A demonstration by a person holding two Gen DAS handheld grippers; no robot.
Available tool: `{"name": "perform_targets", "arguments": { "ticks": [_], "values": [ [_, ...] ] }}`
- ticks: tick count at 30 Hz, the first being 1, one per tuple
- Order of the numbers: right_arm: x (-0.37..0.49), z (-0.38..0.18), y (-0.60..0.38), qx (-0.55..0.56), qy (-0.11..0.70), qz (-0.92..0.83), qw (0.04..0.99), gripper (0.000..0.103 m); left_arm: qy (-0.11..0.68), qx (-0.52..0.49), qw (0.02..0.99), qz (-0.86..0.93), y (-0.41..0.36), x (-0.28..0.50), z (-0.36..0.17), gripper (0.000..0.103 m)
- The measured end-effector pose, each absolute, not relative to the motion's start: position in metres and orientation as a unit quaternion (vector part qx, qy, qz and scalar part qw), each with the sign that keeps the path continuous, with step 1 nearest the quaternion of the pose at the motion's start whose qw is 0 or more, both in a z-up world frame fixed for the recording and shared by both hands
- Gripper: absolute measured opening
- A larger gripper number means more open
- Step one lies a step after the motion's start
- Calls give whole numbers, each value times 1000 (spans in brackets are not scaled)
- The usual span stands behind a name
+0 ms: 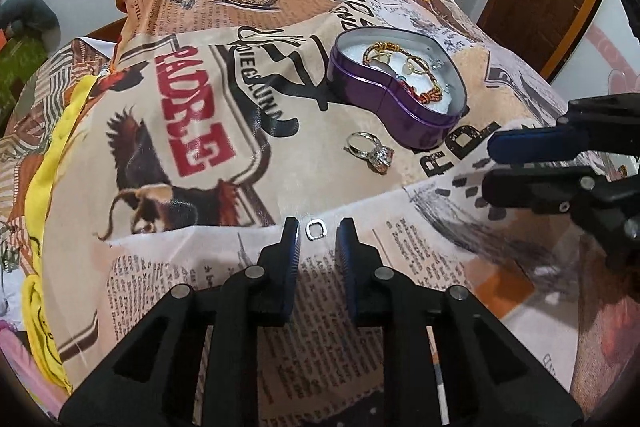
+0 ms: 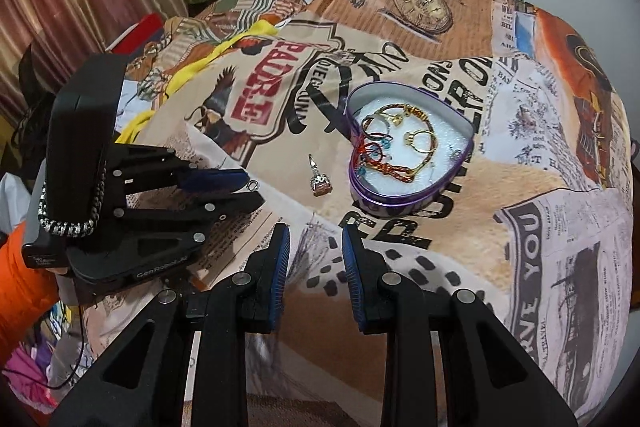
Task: Organize jewelry
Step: 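Grasp the small silver ring with the left gripper, then grasp the silver pendant with the right gripper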
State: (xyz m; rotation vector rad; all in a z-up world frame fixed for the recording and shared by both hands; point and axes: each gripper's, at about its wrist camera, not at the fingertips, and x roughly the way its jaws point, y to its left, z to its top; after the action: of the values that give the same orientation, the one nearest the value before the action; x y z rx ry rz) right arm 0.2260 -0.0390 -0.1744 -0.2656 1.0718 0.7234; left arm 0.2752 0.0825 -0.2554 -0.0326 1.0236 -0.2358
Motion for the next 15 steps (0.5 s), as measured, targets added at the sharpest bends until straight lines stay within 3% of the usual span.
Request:
{"name": "perform_targets", "arguments": {
  "ticks": [4, 15],
  "values": [
    [228, -178, -32, -130, 502, 336, 786, 24, 482, -16, 869, -108, 86, 274, -257, 8],
    [238, -194, -7, -164, 515, 324, 776, 24, 468, -46, 876, -110, 104, 258, -249, 8]
  ]
}}
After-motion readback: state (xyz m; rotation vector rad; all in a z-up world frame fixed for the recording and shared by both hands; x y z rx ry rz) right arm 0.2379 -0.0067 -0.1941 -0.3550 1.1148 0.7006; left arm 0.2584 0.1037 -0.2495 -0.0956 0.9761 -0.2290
